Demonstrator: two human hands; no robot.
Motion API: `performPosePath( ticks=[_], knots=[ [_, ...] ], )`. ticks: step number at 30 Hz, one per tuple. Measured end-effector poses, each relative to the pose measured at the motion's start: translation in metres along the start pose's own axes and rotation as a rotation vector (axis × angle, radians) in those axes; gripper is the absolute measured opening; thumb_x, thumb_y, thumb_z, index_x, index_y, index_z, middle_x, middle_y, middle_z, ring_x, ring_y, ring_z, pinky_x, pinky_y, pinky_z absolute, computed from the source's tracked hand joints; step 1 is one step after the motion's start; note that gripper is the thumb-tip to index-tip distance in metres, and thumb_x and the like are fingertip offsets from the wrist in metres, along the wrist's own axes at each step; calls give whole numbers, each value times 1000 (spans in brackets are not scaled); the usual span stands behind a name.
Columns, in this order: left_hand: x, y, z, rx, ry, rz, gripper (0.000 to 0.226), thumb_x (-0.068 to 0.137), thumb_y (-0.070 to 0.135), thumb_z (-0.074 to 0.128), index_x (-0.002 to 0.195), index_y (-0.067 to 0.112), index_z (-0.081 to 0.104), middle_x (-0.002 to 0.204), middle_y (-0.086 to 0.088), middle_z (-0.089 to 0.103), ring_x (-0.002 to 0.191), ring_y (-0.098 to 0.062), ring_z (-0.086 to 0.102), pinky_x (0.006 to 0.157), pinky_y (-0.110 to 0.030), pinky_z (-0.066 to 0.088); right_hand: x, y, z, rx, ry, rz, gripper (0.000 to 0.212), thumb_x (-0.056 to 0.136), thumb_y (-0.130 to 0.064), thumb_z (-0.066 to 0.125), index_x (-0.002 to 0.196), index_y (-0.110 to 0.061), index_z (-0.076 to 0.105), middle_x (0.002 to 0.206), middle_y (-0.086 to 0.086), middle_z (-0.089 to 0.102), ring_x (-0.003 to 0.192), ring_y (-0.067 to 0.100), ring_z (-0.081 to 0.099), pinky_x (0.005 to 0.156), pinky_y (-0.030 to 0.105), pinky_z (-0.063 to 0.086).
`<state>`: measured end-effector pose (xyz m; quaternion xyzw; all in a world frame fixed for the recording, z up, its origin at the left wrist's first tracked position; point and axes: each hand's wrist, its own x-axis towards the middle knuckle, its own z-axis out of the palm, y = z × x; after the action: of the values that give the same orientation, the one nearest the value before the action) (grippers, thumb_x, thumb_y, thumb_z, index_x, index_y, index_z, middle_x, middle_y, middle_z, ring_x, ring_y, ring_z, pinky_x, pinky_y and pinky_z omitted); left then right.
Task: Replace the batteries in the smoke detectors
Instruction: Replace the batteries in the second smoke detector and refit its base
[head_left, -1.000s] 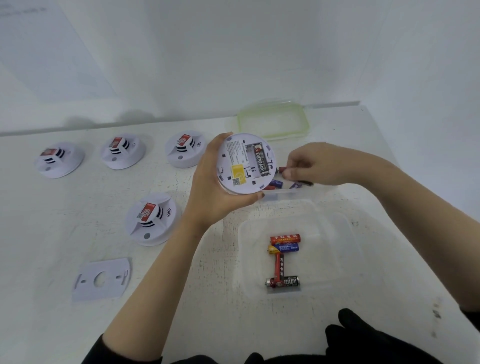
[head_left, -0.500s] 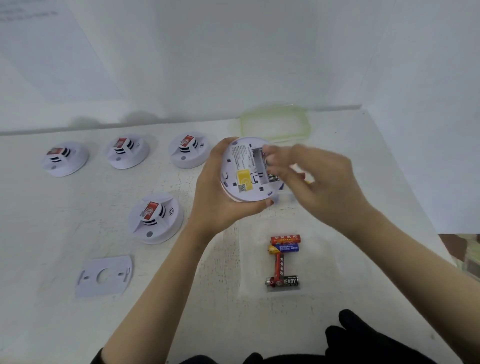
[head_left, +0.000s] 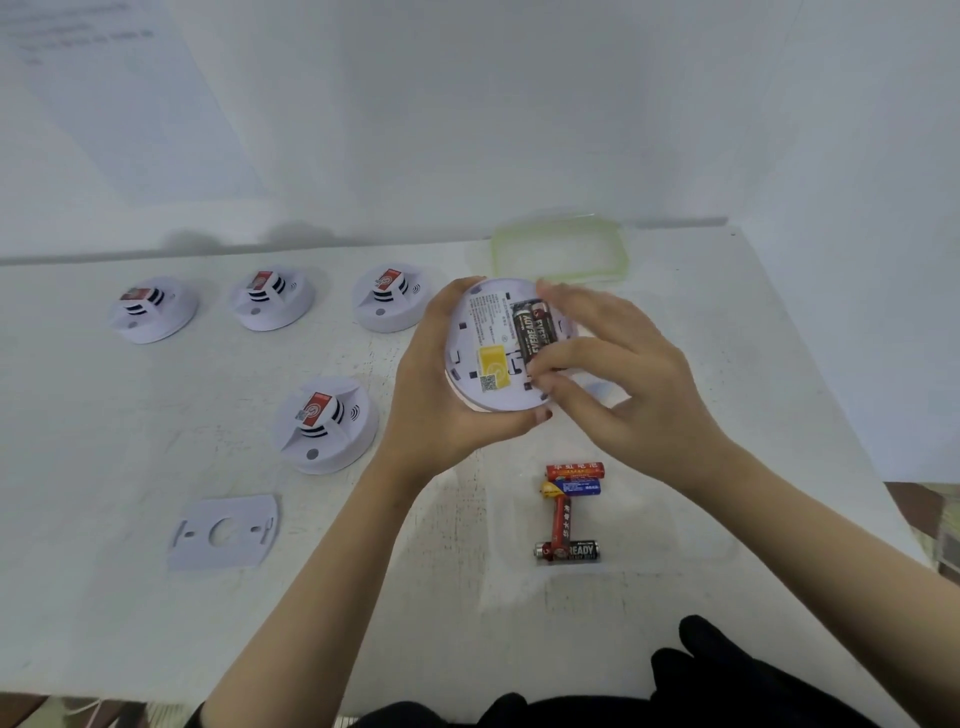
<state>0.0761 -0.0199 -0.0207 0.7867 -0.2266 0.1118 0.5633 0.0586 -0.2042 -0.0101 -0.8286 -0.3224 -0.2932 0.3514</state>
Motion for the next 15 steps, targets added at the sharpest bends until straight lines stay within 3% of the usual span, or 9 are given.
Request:
performPosePath(
  ticks=[2,4,6,8,10,15],
  knots=[
    [-1,3,-2,7,4,5,98,55,32,87,135,8,37,128,1,54,120,-16,55,95,-30,50,1,-4,-2,79,10,145,17,84,-22,66,100,-19,71,143,6,43,131,22,42,100,32,43],
    [-1,6,-3,16,0,14,98,55,32,87,135,8,36,131,2,51,123,-17,53,97,-31,49,1,-8,-4,259,-32,309,32,84,-26,67,116,-30,61,145,-11,41,139,12,30,99,17,40],
    [-1,10,-4,30,-6,30,98,55,33,86,136,10,35,133,5,48,124,-15,51,98,-31,49,1,-12,-6,507,-100,429,52,84,-20,67,131,-32,49,136,-29,44,142,7,24,103,18,39],
    [-3,13,-5,34,-7,37,97,56,32,86,136,10,35,133,8,47,124,-13,50,98,-31,49,2,-15,-9,720,-137,524,66,85,-9,67,141,-27,37,134,-19,51,131,10,45,99,25,46],
    [-4,14,-5,36,-8,41,97,56,30,86,136,8,35,134,6,46,125,-15,49,98,-32,49,4,-20,-10,824,-134,591,72,83,-7,65,145,-23,31,132,-5,56,115,10,59,90,24,51],
    [-12,16,-7,40,-7,30,96,56,27,86,136,13,34,133,6,46,124,-11,50,96,-25,49,3,-26,-6,866,-91,656,73,78,-8,67,142,-24,35,118,-8,64,105,13,64,84,25,53]
  ],
)
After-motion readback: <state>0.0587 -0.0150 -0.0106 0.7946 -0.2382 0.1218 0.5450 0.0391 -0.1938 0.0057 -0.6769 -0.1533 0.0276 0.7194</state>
